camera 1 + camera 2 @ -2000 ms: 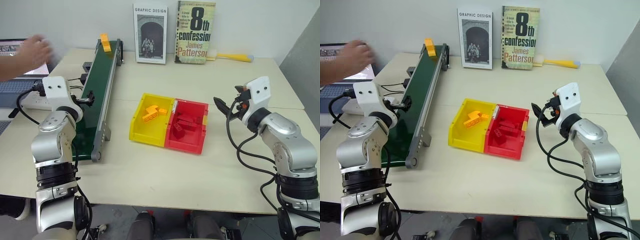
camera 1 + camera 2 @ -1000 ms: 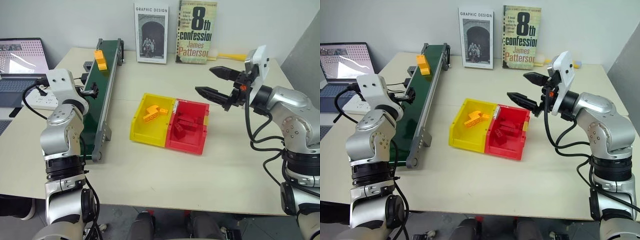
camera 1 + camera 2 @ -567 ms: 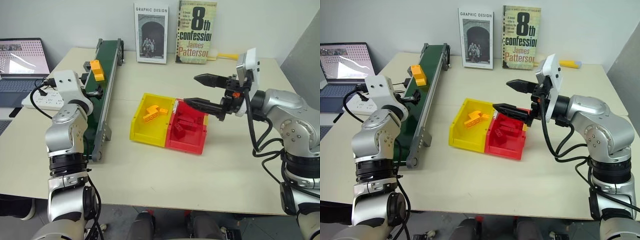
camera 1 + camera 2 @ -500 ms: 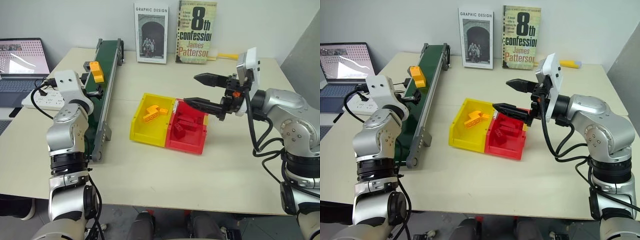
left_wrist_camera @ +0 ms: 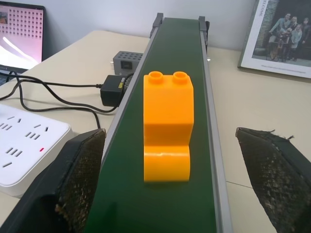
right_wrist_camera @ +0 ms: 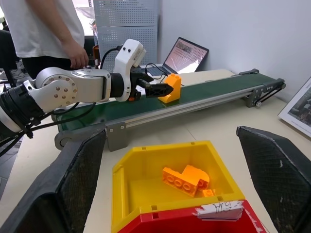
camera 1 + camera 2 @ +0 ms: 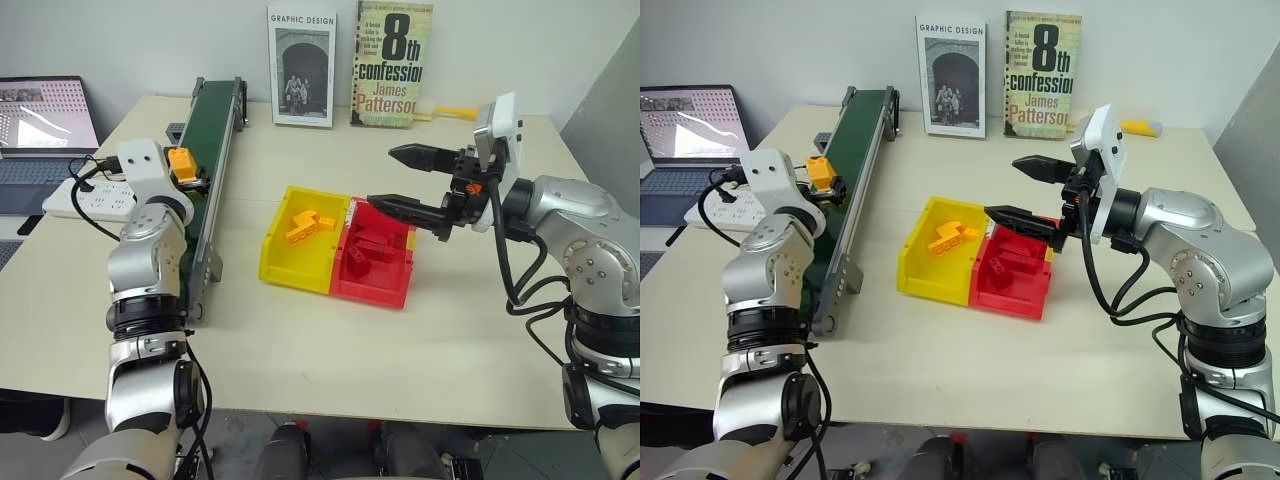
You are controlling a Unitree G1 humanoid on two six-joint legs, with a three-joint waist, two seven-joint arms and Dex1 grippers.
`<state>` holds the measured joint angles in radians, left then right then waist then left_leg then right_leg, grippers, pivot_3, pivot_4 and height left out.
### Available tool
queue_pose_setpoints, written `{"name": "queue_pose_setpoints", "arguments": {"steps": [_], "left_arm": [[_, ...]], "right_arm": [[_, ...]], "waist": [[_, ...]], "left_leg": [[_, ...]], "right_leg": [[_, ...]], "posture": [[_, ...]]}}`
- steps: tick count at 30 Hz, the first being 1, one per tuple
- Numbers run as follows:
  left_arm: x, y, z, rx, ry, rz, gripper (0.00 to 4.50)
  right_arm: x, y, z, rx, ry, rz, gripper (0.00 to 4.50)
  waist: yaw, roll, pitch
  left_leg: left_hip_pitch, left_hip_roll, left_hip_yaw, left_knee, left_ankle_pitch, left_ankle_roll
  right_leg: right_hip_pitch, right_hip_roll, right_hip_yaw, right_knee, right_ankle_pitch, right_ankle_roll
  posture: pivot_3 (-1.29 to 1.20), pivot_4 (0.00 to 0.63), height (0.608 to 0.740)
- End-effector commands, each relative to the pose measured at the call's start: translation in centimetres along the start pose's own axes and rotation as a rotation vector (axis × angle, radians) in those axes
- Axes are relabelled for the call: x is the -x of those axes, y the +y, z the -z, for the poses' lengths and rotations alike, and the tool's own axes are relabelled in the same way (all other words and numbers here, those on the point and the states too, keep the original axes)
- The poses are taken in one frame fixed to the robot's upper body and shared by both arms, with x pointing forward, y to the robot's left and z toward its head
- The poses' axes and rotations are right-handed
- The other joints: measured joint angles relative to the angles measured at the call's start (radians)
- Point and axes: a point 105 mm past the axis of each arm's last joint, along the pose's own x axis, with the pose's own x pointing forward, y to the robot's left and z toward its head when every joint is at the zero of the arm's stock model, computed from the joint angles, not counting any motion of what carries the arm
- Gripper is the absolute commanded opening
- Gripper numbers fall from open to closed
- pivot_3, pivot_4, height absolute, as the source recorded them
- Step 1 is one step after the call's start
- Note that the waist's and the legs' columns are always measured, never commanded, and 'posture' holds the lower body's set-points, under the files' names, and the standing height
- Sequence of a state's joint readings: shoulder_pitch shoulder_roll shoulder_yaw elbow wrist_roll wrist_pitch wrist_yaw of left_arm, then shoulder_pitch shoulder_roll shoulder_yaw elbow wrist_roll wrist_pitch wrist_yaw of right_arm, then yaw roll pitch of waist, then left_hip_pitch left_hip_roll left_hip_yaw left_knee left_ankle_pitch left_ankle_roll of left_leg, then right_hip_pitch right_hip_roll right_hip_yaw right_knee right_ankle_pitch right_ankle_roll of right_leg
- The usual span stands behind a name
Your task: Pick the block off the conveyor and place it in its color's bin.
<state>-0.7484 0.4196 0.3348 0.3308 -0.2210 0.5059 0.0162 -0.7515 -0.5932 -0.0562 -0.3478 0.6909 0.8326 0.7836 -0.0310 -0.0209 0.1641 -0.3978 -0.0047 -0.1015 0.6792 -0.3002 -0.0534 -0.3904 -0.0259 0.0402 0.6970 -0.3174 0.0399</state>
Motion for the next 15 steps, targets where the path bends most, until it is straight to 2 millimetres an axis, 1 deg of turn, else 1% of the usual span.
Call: {"name": "queue_pose_setpoints", "arguments": {"steps": [1, 2, 5, 6, 8, 9, 12, 13, 15], "left_arm": [[0.2, 0.3, -1.6, 0.053, -0.06, -0.014, 3.99], [0.3, 0.2, -1.5, 0.057, -0.055, -0.012, 3.71], [0.5, 0.0, -1.0, 0.091, -0.029, -0.011, 3.07], [0.6, 0.0, -0.9, 0.095, -0.023, -0.012, 2.94], [0.9, -0.2, -0.7, 0.105, -0.014, -0.007, 2.46], [1.0, -0.3, -0.7, 0.108, -0.011, -0.005, 2.31], [1.4, -0.2, -0.9, 0.11, -0.013, -0.01, 1.65], [1.4, -0.1, -0.9, 0.11, -0.013, -0.015, 1.54], [1.5, 0.2, -1.2, 0.11, -0.014, -0.024, 1.52]], "right_arm": [[0.2, 0.2, -1.4, 0.044, -0.031, -0.005, 4.5], [0.3, 0.2, -1.4, 0.044, -0.031, -0.004, 4.5], [0.3, 0.0, -1.4, 0.046, -0.03, 0.0, 4.5], [0.3, 0.0, -1.4, 0.047, -0.03, 0.001, 4.5], [0.3, 0.0, -1.4, 0.047, -0.031, 0.0, 4.5], [0.3, 0.0, -1.4, 0.048, -0.031, 0.0, 4.5], [0.3, -0.1, -1.4, 0.049, -0.031, 0.001, 4.5], [0.3, -0.1, -1.4, 0.049, -0.031, 0.001, 4.5], [0.2, -0.2, -1.4, 0.049, -0.031, 0.001, 4.5]], "waist": [[0.0, 0.0, 0.0], [0.0, 0.0, 0.0], [0.0, 0.0, 0.0], [0.0, 0.0, 0.0], [0.0, 0.0, 0.0], [0.0, 0.0, 0.0], [0.0, 0.0, 0.0], [0.0, 0.0, 0.0], [0.0, 0.0, 0.0]], "left_leg": [[0.0, 0.0, 0.0, 0.0, 0.0, 0.0], [0.0, 0.0, 0.0, 0.0, 0.0, 0.0], [0.0, 0.0, 0.0, 0.0, 0.0, 0.0], [0.0, 0.0, 0.0, 0.0, 0.0, 0.0], [0.0, 0.0, 0.0, 0.0, 0.0, 0.0], [0.0, 0.0, 0.0, 0.0, 0.0, 0.0], [0.0, 0.0, -0.001, 0.0, 0.0, 0.0], [0.0, 0.0, -0.001, 0.0, 0.0, 0.0], [0.0, 0.0, -0.001, 0.0, 0.0, 0.0]], "right_leg": [[0.0, 0.0, 0.0, 0.0, 0.0, 0.0], [0.0, 0.0, 0.0, 0.0, 0.0, 0.0], [0.0, 0.0, 0.0, 0.0, 0.0, 0.0], [0.0, 0.0, 0.0, 0.0, 0.0, 0.0], [0.0, 0.0, 0.0, 0.0, 0.0, 0.0], [0.0, 0.0, 0.0, 0.0, 0.0, 0.0], [0.0, 0.0, 0.0, 0.0, 0.0, 0.0], [0.0, 0.0, 0.0, 0.0, 0.0, 0.0], [0.0, 0.0, 0.0, 0.0, 0.0, 0.0]], "posture": [[0.0, 0.15, 0.74], [0.0, 0.15, 0.74], [0.0, 0.15, 0.74], [0.0, 0.15, 0.74], [0.0, 0.15, 0.74], [0.0, 0.15, 0.74], [0.0, 0.15, 0.74], [0.0, 0.15, 0.74], [0.0, 0.15, 0.74]]}}
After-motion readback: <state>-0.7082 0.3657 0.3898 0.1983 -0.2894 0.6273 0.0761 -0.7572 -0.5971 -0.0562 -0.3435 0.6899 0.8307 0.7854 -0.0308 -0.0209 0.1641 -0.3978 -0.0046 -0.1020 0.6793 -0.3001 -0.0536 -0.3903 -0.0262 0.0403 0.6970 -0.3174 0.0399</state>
